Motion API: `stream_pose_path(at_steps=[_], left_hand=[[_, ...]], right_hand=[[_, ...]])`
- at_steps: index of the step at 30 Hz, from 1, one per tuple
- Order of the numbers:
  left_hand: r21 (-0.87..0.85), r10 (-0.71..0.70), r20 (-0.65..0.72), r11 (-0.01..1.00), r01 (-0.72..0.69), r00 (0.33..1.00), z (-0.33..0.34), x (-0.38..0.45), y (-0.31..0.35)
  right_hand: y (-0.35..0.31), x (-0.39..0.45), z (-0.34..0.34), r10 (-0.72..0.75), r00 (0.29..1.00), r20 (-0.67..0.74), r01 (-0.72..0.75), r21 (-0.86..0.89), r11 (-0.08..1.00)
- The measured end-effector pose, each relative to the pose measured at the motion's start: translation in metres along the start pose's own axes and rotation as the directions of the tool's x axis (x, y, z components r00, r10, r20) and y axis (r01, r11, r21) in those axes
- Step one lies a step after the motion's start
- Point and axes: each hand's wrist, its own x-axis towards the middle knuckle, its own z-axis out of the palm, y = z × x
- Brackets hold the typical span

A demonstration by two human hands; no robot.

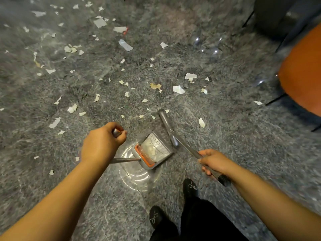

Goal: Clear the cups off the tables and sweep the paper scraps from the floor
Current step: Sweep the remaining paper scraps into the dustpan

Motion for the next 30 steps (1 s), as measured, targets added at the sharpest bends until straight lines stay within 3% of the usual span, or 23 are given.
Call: stream_pose_path(at_steps=[6, 11, 22, 30], left_hand=[[-0.005, 0.114, -0.003, 0.993, -0.114, 0.993, 0.013, 0.03, 0.056], [-0.028, 0.123, 0.023, 0.992, -0.122, 0.992, 0.034, 0.068, 0.106], [0.008, 0.043, 0.108, 0.999, -0.044, 0.993, 0.102, 0.145, 0.199], [0.079, 0.094, 0.197, 0.991, -0.111, 0.976, 0.133, 0.184, 0.255]], right_hand=[[-0.006, 0.013, -0.057, -0.028, 0.995, -0.098, 0.037, 0.082, 0.996], [-0.024, 0.039, -0.124, -0.024, 0.989, -0.148, 0.036, 0.082, 0.996], [-0.072, 0.14, -0.257, 0.086, 0.977, -0.195, -0.094, -0.03, 0.995], [-0.099, 0.203, -0.271, 0.177, 0.969, -0.171, -0.215, -0.238, 0.947]])
